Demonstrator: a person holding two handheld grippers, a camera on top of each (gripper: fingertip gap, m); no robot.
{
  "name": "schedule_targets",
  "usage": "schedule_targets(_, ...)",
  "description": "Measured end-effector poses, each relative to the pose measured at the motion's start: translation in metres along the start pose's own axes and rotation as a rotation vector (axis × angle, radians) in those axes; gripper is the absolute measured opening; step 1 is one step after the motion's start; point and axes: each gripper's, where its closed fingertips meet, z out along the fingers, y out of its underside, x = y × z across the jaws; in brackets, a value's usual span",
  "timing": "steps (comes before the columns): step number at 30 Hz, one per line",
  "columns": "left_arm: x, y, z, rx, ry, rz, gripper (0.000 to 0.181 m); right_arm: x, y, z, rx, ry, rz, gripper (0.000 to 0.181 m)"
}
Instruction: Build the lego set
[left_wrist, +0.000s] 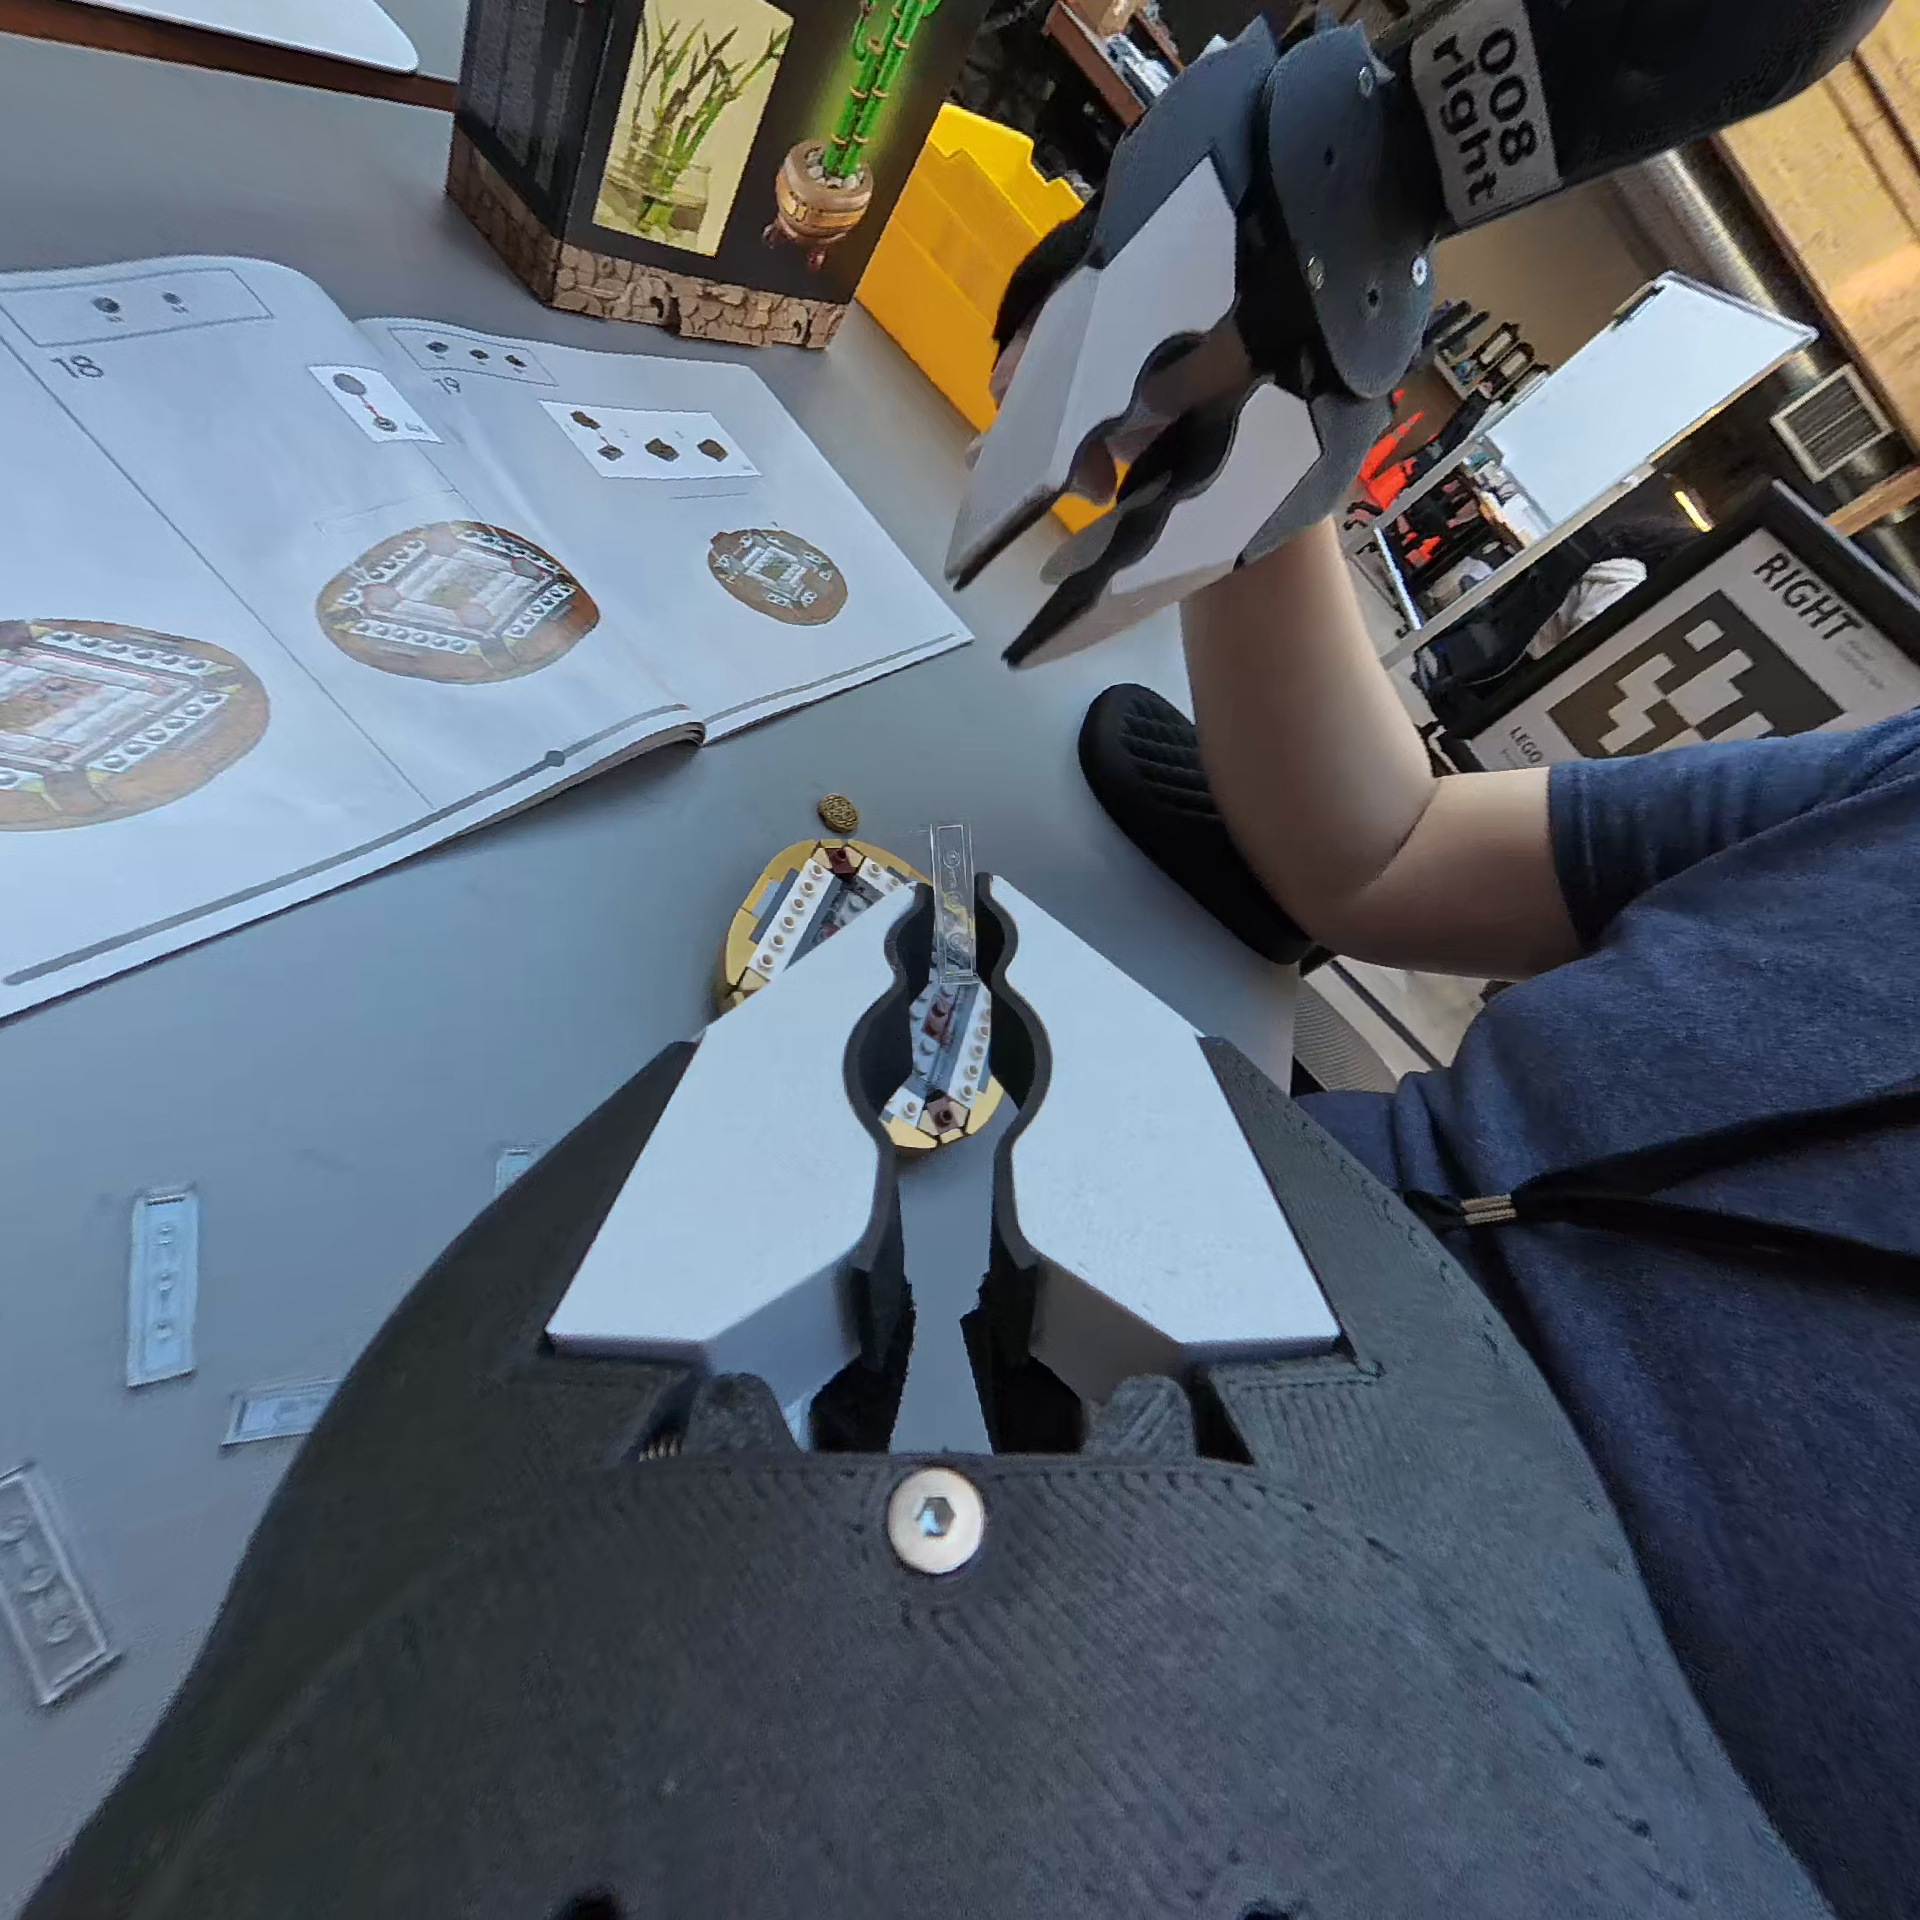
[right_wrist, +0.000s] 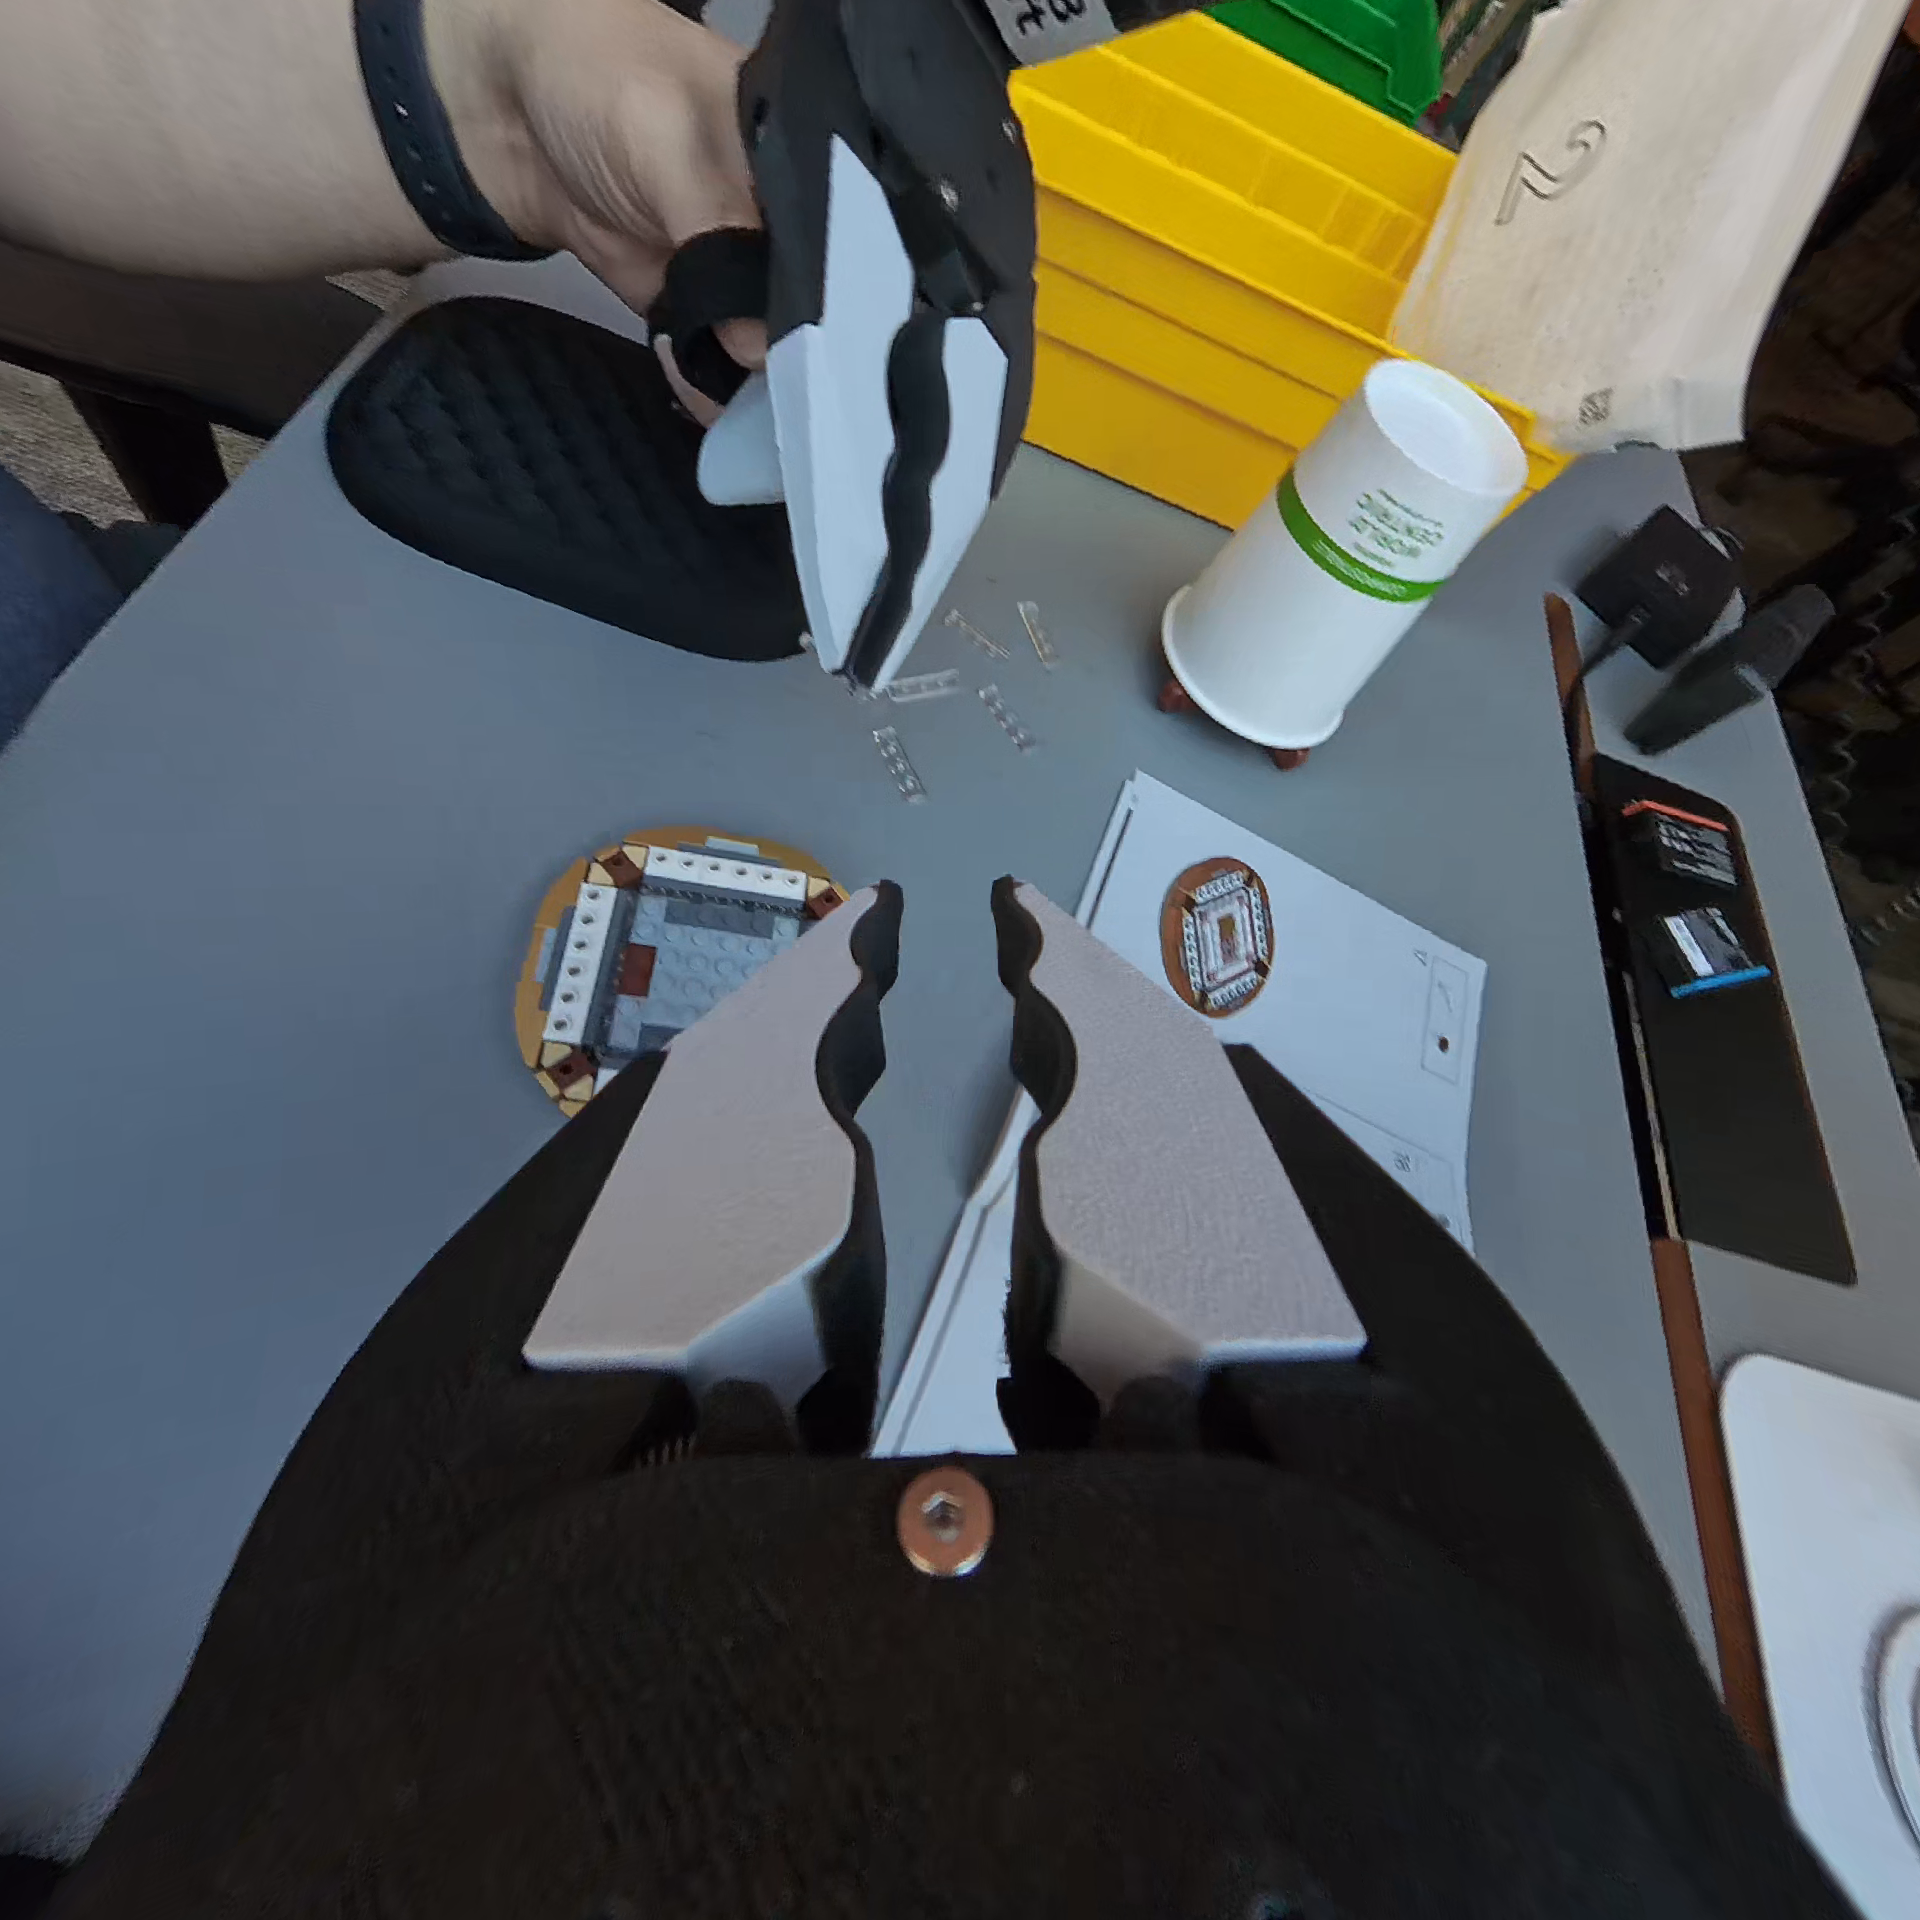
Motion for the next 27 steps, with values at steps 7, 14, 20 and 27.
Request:
schedule_targets(7, 0.015, 0.002, -0.001, -0.014, 0.078, -0.035, 0.005, -0.032, -0.037, 0.035, 0.086, -0.097, -0.089, 0.018)
schedule_targets(14, 0.023, 0.007, -0.003, -0.020, 0.125, -0.062, 0.005, -0.042, -0.034, 0.049, 0.044, -0.113, -0.143, 0.009)
schedule_targets(20, 0.019, 0.001, -0.009, 0.033, 0.143, -0.095, 0.013, -0.043, -0.031, 0.049, 0.051, -0.165, -0.039, 0.002)
schedule_targets(27, 0.020, -0.008, -0.019, 0.114, 0.140, -0.040, 0.020, -0.033, -0.042, 0.036, 0.205, -0.346, 0.383, 0.002)
